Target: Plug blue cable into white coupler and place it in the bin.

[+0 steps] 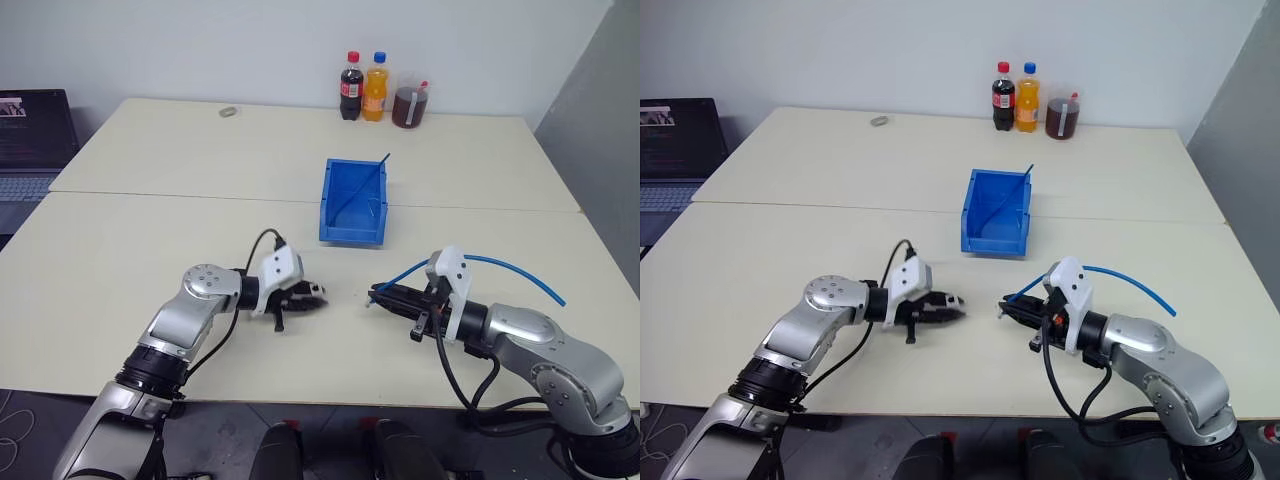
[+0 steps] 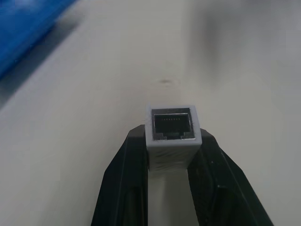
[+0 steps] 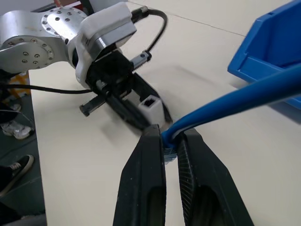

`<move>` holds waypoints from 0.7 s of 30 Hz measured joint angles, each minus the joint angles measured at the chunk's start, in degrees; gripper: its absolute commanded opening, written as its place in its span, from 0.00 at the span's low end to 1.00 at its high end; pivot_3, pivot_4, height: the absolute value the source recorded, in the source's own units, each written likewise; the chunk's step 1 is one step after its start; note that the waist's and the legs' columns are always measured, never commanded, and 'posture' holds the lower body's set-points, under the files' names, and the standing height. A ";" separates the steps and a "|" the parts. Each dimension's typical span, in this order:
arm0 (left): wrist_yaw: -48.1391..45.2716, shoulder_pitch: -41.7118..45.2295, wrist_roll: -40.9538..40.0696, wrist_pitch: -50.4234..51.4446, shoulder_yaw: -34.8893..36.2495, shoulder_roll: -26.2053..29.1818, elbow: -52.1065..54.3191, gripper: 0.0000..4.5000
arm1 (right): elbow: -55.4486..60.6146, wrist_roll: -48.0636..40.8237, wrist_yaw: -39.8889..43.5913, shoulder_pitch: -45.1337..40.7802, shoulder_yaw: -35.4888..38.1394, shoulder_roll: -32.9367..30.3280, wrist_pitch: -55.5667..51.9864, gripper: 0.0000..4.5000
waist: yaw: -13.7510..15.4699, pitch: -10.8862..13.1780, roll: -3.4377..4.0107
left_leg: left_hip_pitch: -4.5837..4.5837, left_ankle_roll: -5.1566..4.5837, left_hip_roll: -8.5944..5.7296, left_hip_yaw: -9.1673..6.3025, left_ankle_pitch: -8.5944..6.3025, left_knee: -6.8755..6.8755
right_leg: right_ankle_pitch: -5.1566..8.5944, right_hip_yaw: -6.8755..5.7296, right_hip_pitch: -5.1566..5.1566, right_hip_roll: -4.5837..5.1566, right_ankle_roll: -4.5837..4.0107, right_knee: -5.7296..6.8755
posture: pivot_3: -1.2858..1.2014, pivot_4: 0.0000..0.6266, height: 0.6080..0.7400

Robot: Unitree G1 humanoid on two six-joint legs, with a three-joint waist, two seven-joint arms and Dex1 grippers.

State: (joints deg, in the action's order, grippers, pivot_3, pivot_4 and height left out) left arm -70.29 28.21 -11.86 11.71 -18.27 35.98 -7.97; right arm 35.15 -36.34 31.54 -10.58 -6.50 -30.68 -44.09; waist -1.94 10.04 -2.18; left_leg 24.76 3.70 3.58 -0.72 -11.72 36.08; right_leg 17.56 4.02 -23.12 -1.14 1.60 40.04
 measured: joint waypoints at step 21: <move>-10.77 5.66 5.94 -13.32 -2.85 -4.07 -12.11 0.18 | -15.61 18.69 13.15 -12.52 -17.39 4.15 17.50 0.02 | 0.20 -0.03 0.04 | 0.00 -0.02 0.01 -0.07 0.01 0.07 | -0.04 -0.06 0.04 -0.03 -0.06 0.04 | 0.52 0.24 1.00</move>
State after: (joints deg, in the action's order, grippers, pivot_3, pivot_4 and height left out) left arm -81.06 33.87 -5.92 -1.61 -21.12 31.91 -20.07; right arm 19.55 -17.65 44.70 -23.10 -23.89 -26.53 -26.59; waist -1.74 10.01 -2.15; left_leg 24.77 3.68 3.59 -0.80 -11.71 36.15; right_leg 17.53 3.97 -23.08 -1.17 1.54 40.08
